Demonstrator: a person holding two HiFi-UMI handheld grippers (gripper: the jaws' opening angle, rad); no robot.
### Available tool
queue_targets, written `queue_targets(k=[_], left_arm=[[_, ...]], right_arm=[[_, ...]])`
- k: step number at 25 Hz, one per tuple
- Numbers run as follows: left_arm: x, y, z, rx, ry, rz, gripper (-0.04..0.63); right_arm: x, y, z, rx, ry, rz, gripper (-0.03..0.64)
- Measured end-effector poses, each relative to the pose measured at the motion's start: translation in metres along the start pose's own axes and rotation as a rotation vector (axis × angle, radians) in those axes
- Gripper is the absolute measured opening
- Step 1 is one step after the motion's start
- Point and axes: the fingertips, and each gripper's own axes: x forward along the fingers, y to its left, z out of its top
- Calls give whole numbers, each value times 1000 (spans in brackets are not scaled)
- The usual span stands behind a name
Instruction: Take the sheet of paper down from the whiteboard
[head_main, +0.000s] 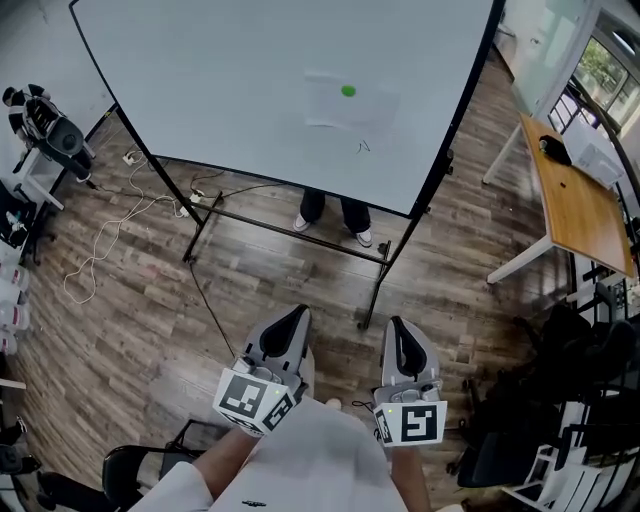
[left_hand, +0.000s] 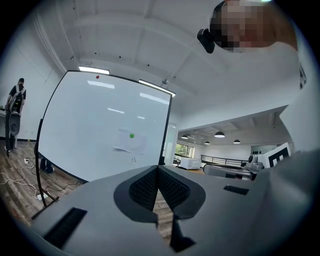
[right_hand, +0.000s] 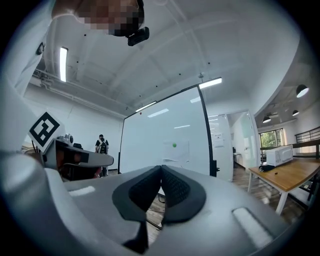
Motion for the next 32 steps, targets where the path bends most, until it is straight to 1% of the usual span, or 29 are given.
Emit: queue_targets(k=[6,10,15,19,24,32], left_arm=[[65,58,14,-21,1,-15,6],[104,96,33,-31,-7,-37,6],[142,148,58,-30,-20,-52,6],[167,182,73,-30,-36,-64,6],[197,202,78,-40,-30,-90,6],[225,204,79,-47,-23,-83,6]], right_arm=[[84,-20,-1,-2,6,-29,-2],[144,-26,5,-8,1,-45,-2],[206,-30,8,-11,10,-73,-2],[242,-33,8,-22,17,-95,-2],[273,-44,6,-25,26,-128,-2],[294,-63,6,-39,51,-127,-2]])
